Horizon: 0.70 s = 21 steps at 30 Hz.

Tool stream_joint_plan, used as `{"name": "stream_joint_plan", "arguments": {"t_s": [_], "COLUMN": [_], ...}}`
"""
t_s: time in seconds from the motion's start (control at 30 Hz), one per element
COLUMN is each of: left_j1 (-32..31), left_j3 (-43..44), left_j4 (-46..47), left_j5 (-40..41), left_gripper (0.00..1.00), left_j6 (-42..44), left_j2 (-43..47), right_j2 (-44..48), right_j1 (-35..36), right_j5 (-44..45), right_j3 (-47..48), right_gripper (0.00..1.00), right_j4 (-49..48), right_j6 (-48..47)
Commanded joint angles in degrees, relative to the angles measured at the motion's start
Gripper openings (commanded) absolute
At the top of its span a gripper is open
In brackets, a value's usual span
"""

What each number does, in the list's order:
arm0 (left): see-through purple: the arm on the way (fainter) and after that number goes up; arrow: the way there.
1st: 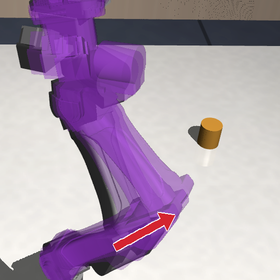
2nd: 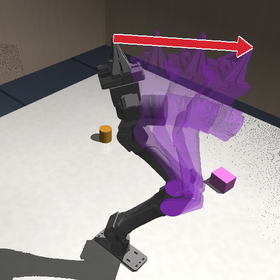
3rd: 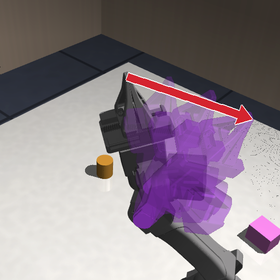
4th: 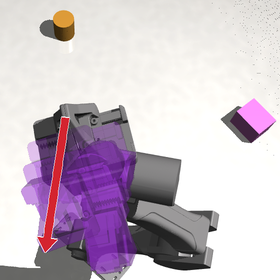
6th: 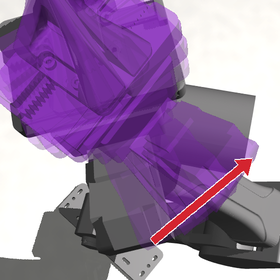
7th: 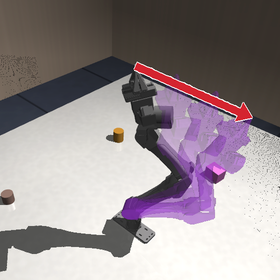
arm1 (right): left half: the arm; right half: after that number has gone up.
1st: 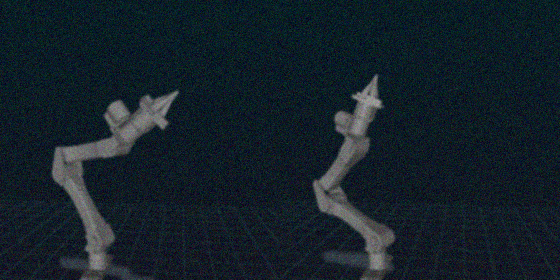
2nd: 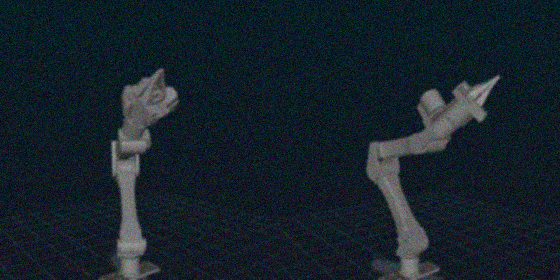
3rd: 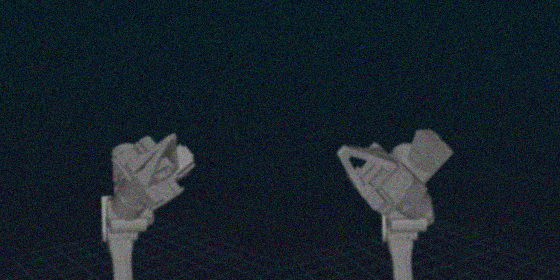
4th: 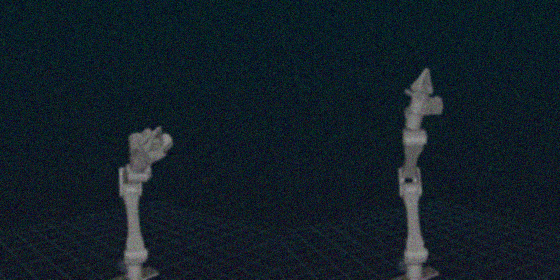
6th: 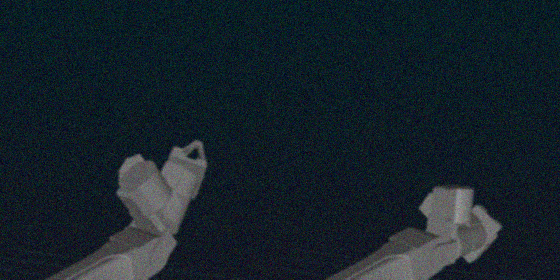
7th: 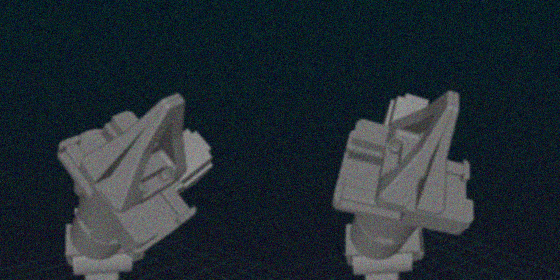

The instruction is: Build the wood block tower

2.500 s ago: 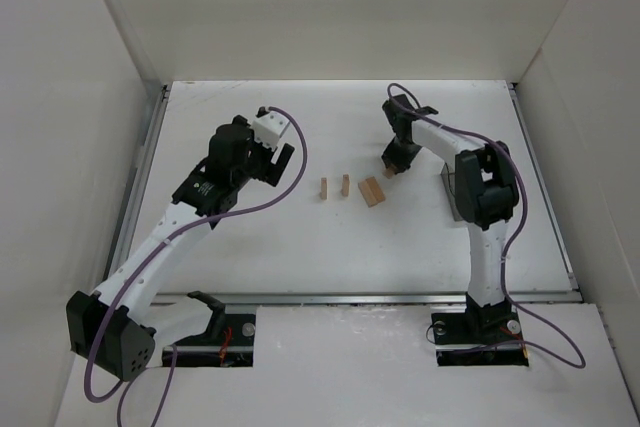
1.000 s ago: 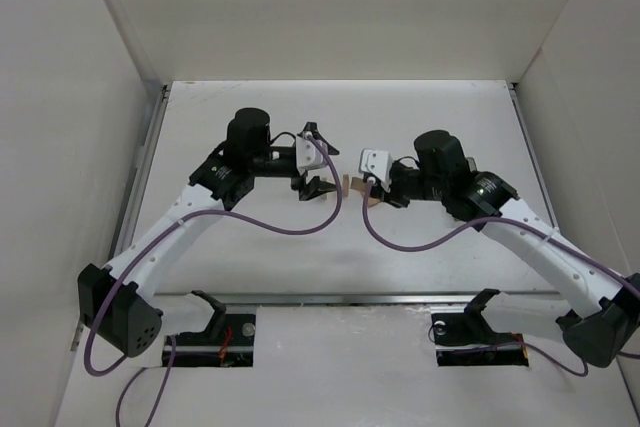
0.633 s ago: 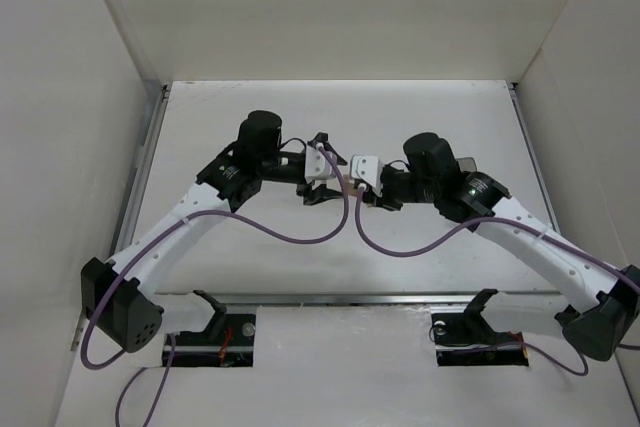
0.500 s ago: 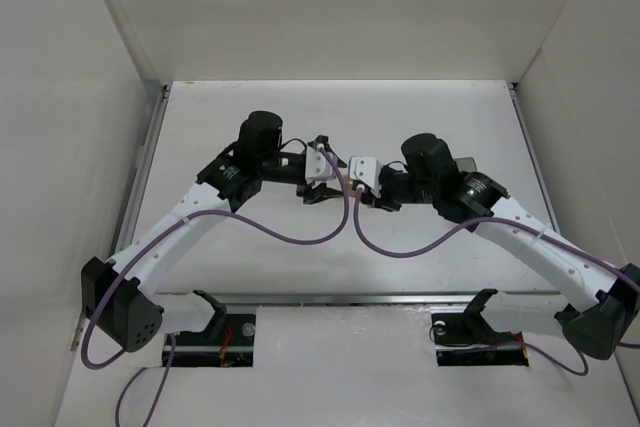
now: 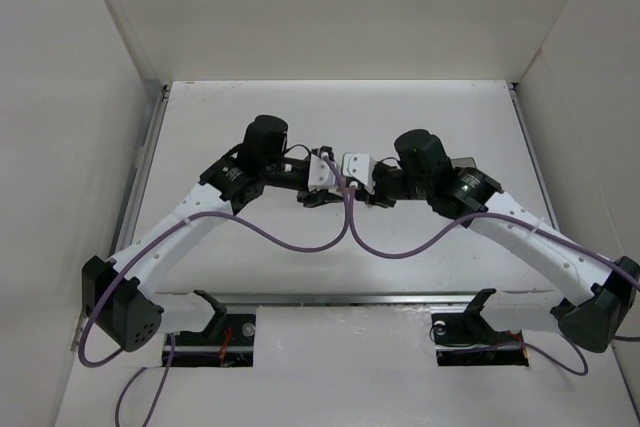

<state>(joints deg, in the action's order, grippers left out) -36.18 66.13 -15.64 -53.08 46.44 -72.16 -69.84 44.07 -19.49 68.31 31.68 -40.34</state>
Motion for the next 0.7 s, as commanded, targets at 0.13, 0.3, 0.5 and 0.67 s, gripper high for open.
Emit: {"name": "stream_joint_plan", "arguments": {"t_s": [0.13, 0.3, 0.5, 0.67], "left_j1": [-0.7, -0.7, -0.7, -0.7], "left_j3": [0.1, 0.1, -0.5, -1.6], "left_j4": [-0.2, 0.4, 2.9, 4.0], "left_j5": [0.4, 0.4, 2.4, 2.4], "left_gripper": [0.32, 0.11, 0.0, 0.0], "left_j6": [2.7, 2.2, -0.3, -2.3], "left_j2": [0.6, 0.6, 1.2, 2.6], "right_j2": [0.0, 0.0, 1.4, 4.0], "right_j1": [1.0, 1.0, 1.0, 1.0], "right_j5": [0.1, 0.1, 1.5, 3.5], "right_j3": [3.2, 3.2, 0.8, -3.3], "right_gripper": [0.0, 0.0, 0.09, 0.56], "right_j4": [-2.3, -2.8, -7.8, -13.7], "right_j6": [-0.2, -0.2, 2.4, 3.8]}}
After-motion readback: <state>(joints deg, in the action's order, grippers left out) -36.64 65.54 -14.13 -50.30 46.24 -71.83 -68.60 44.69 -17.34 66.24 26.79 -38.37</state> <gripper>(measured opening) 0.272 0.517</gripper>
